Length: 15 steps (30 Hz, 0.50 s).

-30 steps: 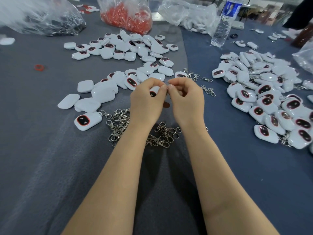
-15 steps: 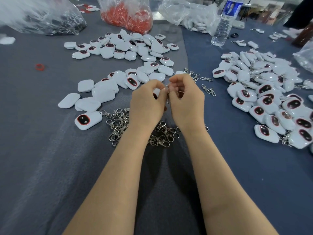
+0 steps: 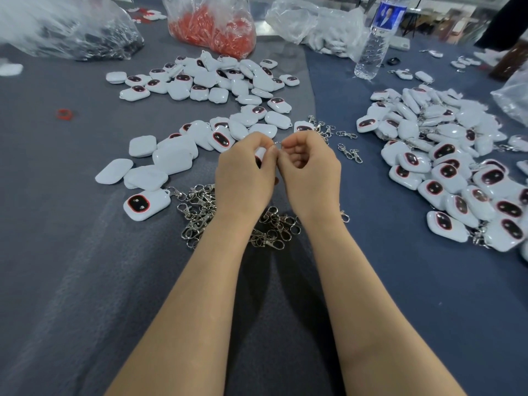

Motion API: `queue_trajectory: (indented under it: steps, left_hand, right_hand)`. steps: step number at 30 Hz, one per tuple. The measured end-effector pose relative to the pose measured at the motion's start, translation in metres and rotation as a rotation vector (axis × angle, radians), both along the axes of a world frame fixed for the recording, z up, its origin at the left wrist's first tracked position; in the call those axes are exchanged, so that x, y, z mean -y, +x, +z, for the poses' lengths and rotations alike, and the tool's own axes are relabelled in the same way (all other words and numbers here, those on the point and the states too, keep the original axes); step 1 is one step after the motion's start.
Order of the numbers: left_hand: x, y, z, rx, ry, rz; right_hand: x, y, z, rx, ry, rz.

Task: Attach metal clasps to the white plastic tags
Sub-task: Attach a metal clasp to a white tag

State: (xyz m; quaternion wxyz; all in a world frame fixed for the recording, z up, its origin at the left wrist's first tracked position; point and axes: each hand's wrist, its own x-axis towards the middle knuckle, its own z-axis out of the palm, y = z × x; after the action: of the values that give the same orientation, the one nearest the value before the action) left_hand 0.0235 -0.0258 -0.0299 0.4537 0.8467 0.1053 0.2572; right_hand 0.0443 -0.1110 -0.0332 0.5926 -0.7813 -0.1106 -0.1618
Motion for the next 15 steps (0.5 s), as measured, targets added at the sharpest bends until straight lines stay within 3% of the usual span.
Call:
queue_trajectory:
  steps: [15]
  left_hand:
    - [0.0006, -0.0008, 0.0007, -0.007, -0.016, -0.010]
  right_hand:
    - [-0.0009, -0.0007, -0.0013, 0.003, 0.006, -0.009]
